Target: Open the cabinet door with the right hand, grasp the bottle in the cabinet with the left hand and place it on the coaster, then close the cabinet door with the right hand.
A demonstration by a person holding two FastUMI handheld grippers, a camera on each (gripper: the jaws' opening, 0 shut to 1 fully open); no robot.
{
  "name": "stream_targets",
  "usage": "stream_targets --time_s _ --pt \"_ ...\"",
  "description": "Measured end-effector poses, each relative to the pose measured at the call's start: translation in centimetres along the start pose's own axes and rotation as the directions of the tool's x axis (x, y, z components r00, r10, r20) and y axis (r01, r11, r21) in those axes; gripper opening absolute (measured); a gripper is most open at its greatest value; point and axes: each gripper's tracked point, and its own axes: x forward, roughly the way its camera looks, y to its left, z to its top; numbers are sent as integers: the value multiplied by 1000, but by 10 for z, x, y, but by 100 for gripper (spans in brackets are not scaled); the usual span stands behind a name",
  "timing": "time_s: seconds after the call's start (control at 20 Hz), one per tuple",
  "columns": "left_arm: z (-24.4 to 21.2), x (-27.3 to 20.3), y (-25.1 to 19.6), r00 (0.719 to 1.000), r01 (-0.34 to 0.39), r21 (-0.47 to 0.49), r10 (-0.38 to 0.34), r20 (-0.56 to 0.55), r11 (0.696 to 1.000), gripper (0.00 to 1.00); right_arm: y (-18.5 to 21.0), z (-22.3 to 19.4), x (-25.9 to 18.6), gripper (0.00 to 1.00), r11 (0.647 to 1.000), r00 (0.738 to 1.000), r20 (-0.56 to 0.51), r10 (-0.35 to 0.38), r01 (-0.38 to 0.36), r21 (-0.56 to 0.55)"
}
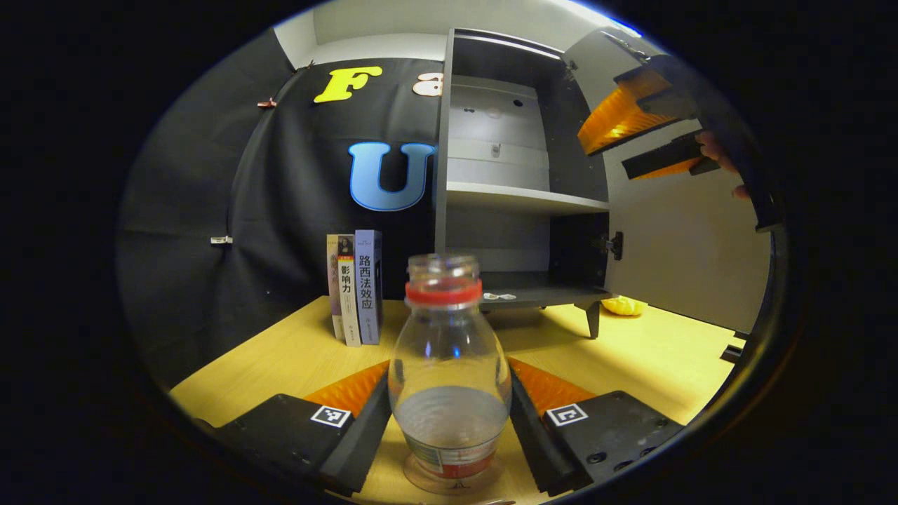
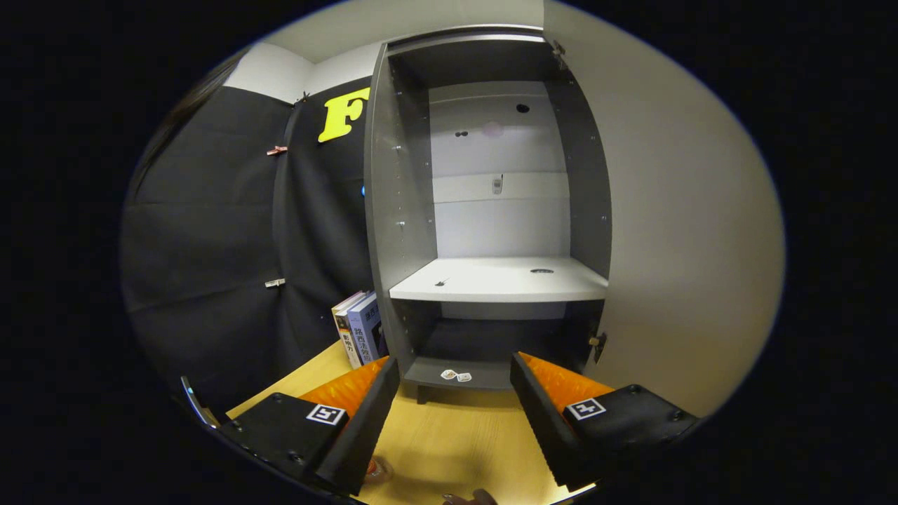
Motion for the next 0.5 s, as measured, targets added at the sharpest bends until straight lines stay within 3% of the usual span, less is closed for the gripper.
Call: stream_targets --time_s 0.25,0.5 --pt "55 -7 -7 999 31 26 -32 36 999 86 -7 37 -18 98 998 998 61 -35 38 -48" --pt "163 -23 -22 989 126 6 -126 73 992 85 -8 86 -69 98 989 996 91 -12 25 -142"
